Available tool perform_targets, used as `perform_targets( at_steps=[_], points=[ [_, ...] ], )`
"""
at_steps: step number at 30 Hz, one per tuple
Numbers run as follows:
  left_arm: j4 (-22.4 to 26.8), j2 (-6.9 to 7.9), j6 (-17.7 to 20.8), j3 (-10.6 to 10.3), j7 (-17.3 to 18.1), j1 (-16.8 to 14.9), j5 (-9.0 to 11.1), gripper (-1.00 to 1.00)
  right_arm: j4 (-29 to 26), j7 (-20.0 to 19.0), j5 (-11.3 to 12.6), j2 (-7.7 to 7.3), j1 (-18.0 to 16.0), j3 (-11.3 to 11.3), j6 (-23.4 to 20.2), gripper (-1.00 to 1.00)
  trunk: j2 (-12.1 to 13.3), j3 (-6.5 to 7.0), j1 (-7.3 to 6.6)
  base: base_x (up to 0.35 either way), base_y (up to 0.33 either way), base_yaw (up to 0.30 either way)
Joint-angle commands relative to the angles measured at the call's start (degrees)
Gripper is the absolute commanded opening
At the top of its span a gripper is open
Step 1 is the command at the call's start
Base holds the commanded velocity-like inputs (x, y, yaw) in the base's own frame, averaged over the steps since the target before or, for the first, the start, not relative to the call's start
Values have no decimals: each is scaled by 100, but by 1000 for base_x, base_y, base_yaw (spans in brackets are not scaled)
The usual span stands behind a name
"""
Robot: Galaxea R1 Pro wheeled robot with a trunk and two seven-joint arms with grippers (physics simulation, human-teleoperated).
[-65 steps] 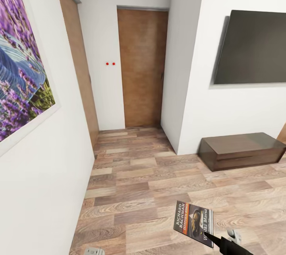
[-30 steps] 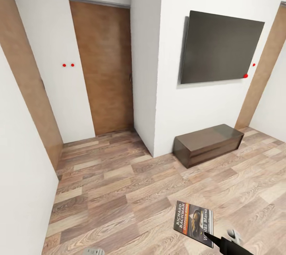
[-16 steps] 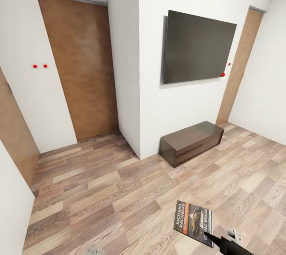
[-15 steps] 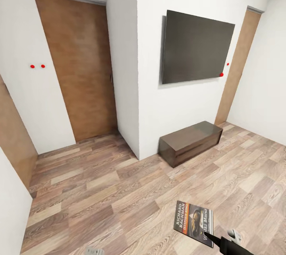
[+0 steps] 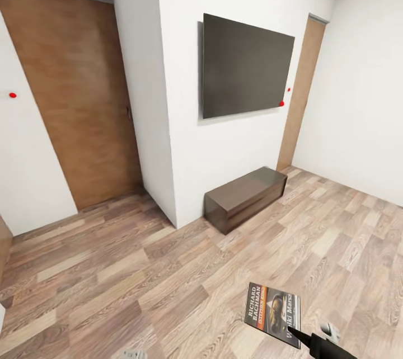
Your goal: In the bedroom, move the book from the bed onto either nightstand, and place the two sandals side by side next to the bed.
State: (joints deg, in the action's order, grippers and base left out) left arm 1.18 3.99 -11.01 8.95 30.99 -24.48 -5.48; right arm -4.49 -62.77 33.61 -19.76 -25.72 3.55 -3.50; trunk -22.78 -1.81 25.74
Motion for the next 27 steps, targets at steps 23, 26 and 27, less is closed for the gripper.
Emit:
perform_targets(
  at_steps=[23, 26, 27],
  points=[
    [-4, -3, -27, 37, 12, -4, -58, 100, 1, -16, 58, -1, -11, 13, -36, -100, -14, -13, 4, 0, 0, -284],
    [-4, -3, -25, 37, 12, -4, -58, 100, 1, -16, 58, -1, -9, 13, -36, -100, -14, -13, 4, 0, 0, -284],
    [-4, -3, -25, 37, 12, -4, -58, 100, 1, -16, 58, -1, -9, 14, -36, -100, -14, -13, 4, 0, 0, -284]
  ],
)
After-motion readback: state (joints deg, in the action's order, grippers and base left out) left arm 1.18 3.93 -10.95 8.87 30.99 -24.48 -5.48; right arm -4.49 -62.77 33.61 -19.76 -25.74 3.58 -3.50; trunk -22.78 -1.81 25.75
